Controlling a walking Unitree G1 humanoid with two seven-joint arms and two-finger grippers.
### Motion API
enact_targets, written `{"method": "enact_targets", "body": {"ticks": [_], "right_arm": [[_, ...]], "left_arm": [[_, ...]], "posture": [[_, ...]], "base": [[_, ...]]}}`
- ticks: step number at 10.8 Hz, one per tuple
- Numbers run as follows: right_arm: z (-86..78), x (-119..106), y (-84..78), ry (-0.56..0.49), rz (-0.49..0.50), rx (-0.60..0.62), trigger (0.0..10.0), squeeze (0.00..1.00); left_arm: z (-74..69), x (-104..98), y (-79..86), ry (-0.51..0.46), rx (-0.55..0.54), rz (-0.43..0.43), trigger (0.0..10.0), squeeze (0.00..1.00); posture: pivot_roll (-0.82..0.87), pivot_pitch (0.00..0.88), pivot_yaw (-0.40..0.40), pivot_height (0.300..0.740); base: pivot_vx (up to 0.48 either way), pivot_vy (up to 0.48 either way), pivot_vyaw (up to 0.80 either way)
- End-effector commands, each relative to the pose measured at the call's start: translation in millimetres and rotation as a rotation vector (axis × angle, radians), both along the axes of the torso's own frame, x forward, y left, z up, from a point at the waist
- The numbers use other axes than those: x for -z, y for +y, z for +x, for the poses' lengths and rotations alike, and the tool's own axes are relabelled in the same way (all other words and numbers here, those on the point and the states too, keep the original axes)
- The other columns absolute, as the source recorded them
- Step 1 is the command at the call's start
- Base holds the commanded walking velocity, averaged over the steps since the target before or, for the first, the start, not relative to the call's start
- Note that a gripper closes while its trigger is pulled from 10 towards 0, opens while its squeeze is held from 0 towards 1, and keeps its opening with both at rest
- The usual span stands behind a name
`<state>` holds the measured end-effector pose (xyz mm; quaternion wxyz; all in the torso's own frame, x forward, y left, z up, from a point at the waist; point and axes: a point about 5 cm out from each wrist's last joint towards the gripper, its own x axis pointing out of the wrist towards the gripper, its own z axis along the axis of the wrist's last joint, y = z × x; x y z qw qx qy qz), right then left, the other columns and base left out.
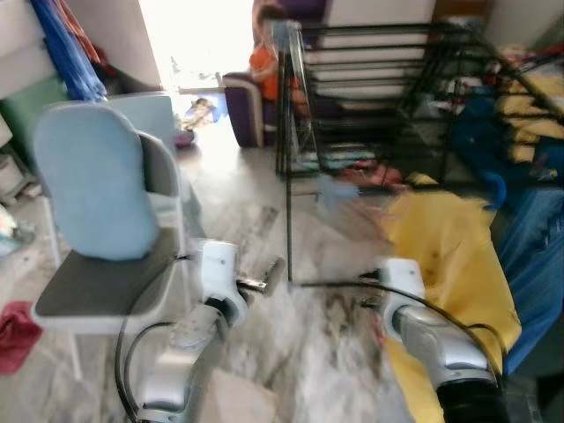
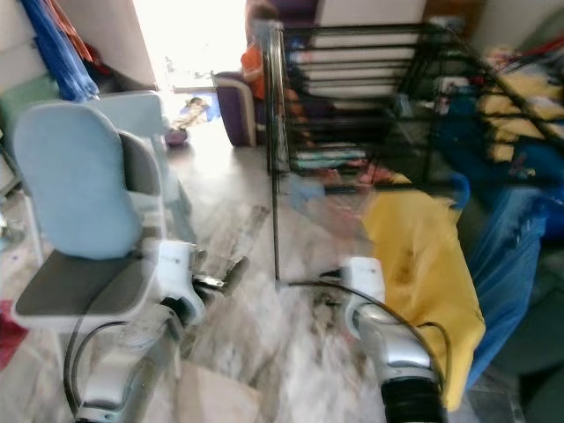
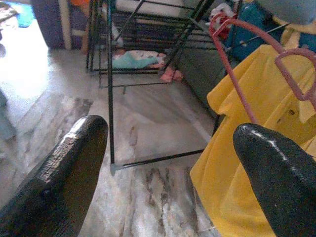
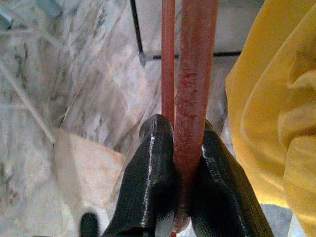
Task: Hang hanger
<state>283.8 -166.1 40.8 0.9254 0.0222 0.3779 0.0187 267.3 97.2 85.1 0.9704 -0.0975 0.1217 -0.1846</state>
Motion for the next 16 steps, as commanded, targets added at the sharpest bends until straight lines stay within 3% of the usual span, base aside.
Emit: {"method": "enact_targets", "body": {"ticks": [1,5,8,11,16], "right_arm": [[6.7,-7.9,11.5,-0.036,0.019,-0.022,10.0,0.00],[18.1,-16.5,6.4,-0.049,0.032,-0.008,10.0,0.00],[30.7,-23.8,-13.7,-0.065,0.008,0.061,10.0,0.00],[25.6,-7.3,-16.7,0.032,0.063,0.039,10.0,0.00],[38.7,-8.3,-23.5,0.034,0.057,-0.005,10.0,0.00]], "left_arm": [[1.5,-3.6,9.4,-0.019,-0.020,0.014,10.0,0.00],[0.3,-2.3,6.9,-0.007,-0.002,0.030,10.0,0.00],[-0.4,-1.9,5.8,-0.004,0.007,0.032,10.0,0.00],[-0.9,-0.9,4.0,0.006,0.019,0.042,10.0,0.00],[-1.6,-2.4,3.9,0.003,0.024,0.029,10.0,0.00]], "posture": [[-0.07,0.000,-0.010,0.740],[-0.07,0.000,-0.013,0.740],[-0.07,0.000,-0.014,0.740],[-0.07,0.000,-0.013,0.740],[-0.06,0.000,-0.016,0.740]], "base": [[0.000,0.000,0.00],[0.000,0.000,0.00],[0.000,0.000,0.00],[0.000,0.000,0.00],[0.000,0.000,0.00]]}}
